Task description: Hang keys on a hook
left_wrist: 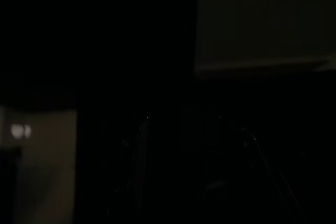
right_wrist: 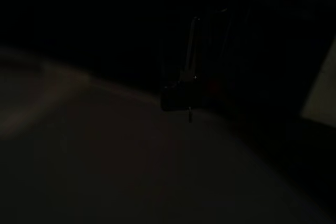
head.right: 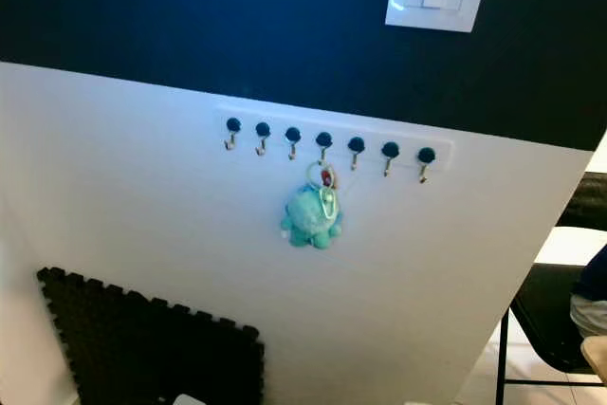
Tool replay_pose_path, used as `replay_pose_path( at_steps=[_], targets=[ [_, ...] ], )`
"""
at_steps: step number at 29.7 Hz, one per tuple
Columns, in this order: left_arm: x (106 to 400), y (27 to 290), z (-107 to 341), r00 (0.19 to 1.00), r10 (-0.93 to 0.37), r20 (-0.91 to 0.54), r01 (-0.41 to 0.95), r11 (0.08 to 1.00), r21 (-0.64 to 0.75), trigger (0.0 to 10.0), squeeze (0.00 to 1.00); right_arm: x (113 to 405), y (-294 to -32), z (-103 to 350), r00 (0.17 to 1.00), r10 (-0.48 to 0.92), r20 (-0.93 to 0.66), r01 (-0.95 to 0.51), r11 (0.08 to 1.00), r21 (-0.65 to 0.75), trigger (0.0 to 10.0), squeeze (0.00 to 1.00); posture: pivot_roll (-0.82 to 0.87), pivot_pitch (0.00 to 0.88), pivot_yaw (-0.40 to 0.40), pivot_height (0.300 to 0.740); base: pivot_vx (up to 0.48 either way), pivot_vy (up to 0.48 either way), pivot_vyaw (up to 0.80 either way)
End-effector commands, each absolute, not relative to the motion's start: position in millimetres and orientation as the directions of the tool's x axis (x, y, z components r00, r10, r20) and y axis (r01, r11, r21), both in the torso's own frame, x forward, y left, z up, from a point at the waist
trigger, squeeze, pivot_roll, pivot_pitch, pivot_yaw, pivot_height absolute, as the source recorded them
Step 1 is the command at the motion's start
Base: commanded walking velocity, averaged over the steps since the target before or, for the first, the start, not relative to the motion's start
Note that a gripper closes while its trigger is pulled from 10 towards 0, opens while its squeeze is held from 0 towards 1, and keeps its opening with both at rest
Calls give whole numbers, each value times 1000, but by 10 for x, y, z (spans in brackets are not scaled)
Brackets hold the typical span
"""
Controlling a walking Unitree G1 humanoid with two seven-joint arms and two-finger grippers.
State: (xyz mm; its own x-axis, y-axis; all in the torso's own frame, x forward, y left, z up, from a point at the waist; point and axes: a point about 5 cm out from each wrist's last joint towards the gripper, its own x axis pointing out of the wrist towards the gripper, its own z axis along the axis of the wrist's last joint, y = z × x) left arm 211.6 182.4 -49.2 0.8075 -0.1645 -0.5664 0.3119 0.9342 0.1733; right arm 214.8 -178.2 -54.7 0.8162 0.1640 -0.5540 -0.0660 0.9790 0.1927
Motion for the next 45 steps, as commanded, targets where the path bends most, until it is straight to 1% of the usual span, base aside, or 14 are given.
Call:
replay_pose_path(
  at_steps=[1, 2, 4, 6, 9, 13, 17, 19, 22, 24, 28, 32, 39, 45],
  targets=[
    [2130, 1832, -421, 827, -216, -519, 352, 919, 178, 10000, 0, 2220, -1813, -442, 848, 215, -485, -151, 974, 168, 10000, 0, 97, 10, -25, 740, 0, 0, 0],
    [2130, 1832, -421, 827, -216, -519, 352, 919, 178, 10000, 0, 2220, -1813, -442, 848, 215, -485, -151, 974, 168, 10000, 0, 97, 10, -25, 740, 0, 0, 0],
    [2210, 1781, -254, 859, -295, -417, 382, 914, 139, 10000, 0, 2316, -1777, -270, 871, 319, -374, -275, 947, 166, 10000, 0, 89, 8, -22, 740, 0, 0, 0],
    [2218, 1766, -220, 861, -318, -397, 394, 910, 127, 10000, 0, 2334, -1769, -225, 873, 344, -346, -306, 938, 162, 10000, 0, 89, 7, -22, 740, 0, 0, 0],
    [2203, 1666, -80, 831, -462, -310, 513, 851, 108, 10000, 0, 2392, -1705, -28, 857, 457, -239, -427, 889, 167, 10000, 0, 86, 6, -21, 740, 0, 0, 0],
    [2316, 1574, 281, 809, -565, -163, 586, 799, 138, 10000, 0, 2443, -1546, 415, 788, 615, -25, -594, 770, 231, 10000, 0, 79, 7, -20, 740, 0, 0, 0],
    [2349, 1556, 400, 794, -593, -131, 607, 782, 139, 10000, 0, 2452, -1499, 598, 755, 654, 41, -645, 731, 222, 10000, 0, 78, 6, -18, 740, 0, 0, 0],
    [2395, 1558, 569, 774, -626, -95, 633, 759, 153, 10000, 0, 2453, -1458, 894, 693, 709, 127, -718, 667, 198, 10000, 0, 77, 3, -17, 740, 0, 0, 0],
    [2408, 1563, 640, 763, -641, -80, 645, 748, 155, 10000, 0, 2441, -1446, 1026, 661, 734, 157, -750, 638, 176, 10000, 0, 77, 4, -16, 740, 0, 0, 0],
    [2424, 1550, 771, 731, -680, -59, 680, 717, 153, 10000, 0, 2421, -1427, 1353, 592, 769, 242, -806, 572, 155, 10000, 0, 75, 4, -14, 740, 0, 0, 0],
    [2414, 1518, 859, 700, -713, -50, 711, 688, 146, 10000, 0, 2385, -1411, 1600, 538, 786, 304, -842, 518, 151, 10000, 0, 72, 6, -11, 740, 0, 0, 0],
    [2430, 1412, 1024, 663, -748, -22, 744, 655, 134, 10000, 0, 2389, -1426, 2041, 480, 770, 421, -872, 471, 132, 10000, 0, 72, 6, -10, 740, 0, 0, 0],
    [2450, 1354, 1121, 650, -760, -3, 753, 643, 142, 10000, 0, 2446, -1530, 2401, 458, 655, 601, -877, 442, 188, 10000, 0, 71, 10, -11, 740, 0, 0, 0],
    [2460, 1327, 1172, 646, -763, -1, 756, 640, 138, 10000, 0, 2493, -1562, 2526, 464, 639, 613, -867, 472, 164, 10000, 0, 72, 17, -16, 740, 0, 0, 0]
  ],
)
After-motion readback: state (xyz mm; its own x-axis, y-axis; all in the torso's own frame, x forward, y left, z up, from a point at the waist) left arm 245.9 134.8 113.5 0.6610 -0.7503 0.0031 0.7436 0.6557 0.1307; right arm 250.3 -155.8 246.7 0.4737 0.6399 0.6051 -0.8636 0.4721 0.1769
